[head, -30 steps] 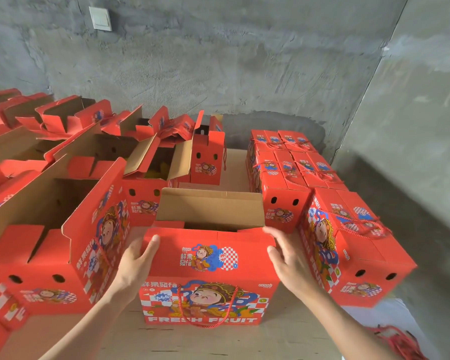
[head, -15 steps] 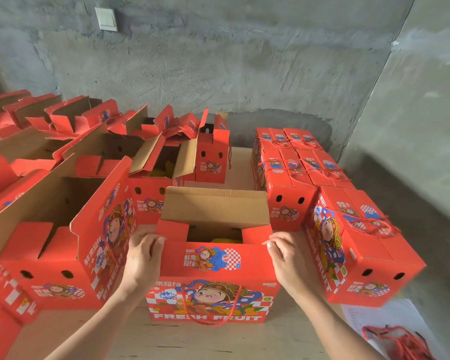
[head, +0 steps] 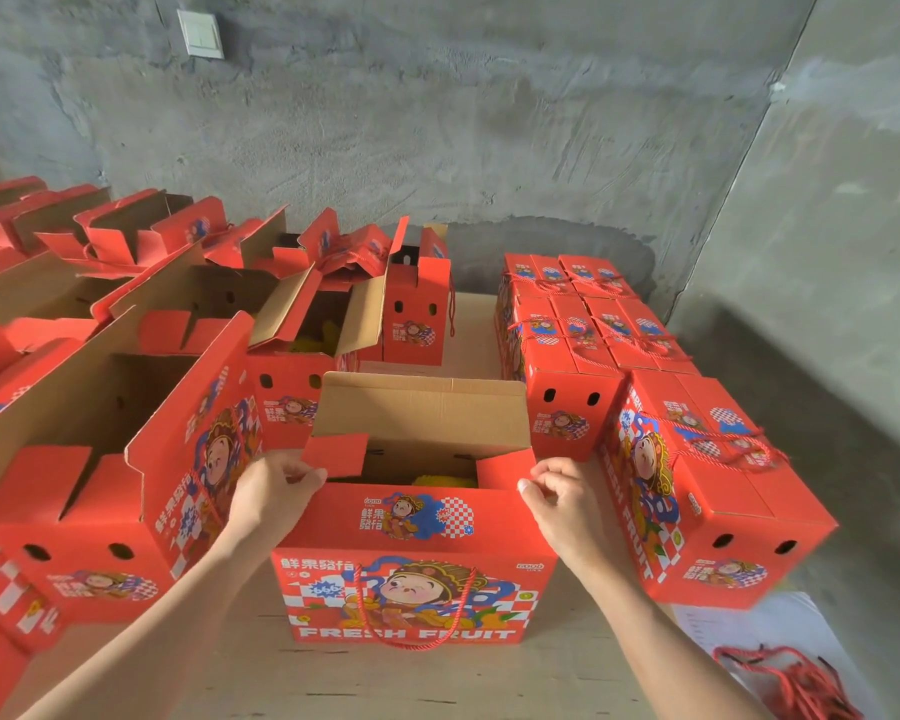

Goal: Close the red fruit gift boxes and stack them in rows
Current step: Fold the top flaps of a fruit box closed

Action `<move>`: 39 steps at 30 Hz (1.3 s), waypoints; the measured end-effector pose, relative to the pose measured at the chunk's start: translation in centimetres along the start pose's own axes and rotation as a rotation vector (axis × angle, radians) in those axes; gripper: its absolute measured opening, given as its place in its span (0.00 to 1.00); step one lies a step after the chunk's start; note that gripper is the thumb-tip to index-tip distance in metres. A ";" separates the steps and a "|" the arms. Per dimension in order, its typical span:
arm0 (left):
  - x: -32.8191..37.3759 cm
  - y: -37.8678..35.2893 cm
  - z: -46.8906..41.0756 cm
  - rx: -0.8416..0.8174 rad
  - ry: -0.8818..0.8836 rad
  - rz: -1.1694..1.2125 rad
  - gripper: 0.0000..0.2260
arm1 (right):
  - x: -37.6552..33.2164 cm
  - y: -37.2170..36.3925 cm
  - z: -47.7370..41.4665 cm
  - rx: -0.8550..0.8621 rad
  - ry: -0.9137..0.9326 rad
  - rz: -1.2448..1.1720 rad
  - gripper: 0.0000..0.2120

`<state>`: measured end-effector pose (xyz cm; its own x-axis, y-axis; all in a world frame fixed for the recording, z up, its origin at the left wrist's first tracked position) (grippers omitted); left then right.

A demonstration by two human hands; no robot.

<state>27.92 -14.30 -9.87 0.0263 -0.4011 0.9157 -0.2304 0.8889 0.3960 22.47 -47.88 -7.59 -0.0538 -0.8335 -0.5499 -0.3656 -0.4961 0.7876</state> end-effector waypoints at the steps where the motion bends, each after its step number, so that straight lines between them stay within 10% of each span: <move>1: -0.5 -0.2 -0.1 -0.003 0.053 0.036 0.06 | 0.0 0.0 0.0 0.008 0.007 0.002 0.08; 8: -2.5 -2.2 0.6 -0.145 0.303 0.442 0.11 | 1.6 -0.7 -0.3 0.010 -0.105 -0.118 0.15; 15: -1.7 -2.4 0.5 -0.199 0.201 0.233 0.13 | 2.3 -4.7 -1.7 -0.529 -0.264 -0.572 0.42; 29: 1.7 -0.8 1.7 0.024 -0.240 -0.106 0.42 | 2.7 -4.5 -2.2 -0.523 -0.123 -0.504 0.22; 39: 2.1 -2.7 2.2 -0.129 -0.351 -0.338 0.25 | 1.9 -3.4 -1.7 -0.705 0.112 -0.202 0.34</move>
<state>26.48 -18.00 -9.14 -0.2552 -0.7019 0.6650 -0.1430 0.7076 0.6920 25.18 -48.18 -10.86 0.0608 -0.7103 -0.7013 0.3268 -0.6497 0.6864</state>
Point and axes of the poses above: each hand's wrist, its own z-axis away from the middle knuckle, its own y-axis out of the back of the hand, x = y × z, the point moved 9 cm from there along -z, towards the middle knuckle, and after that the axes turned 12 degrees about z, right-handed, at the moved point
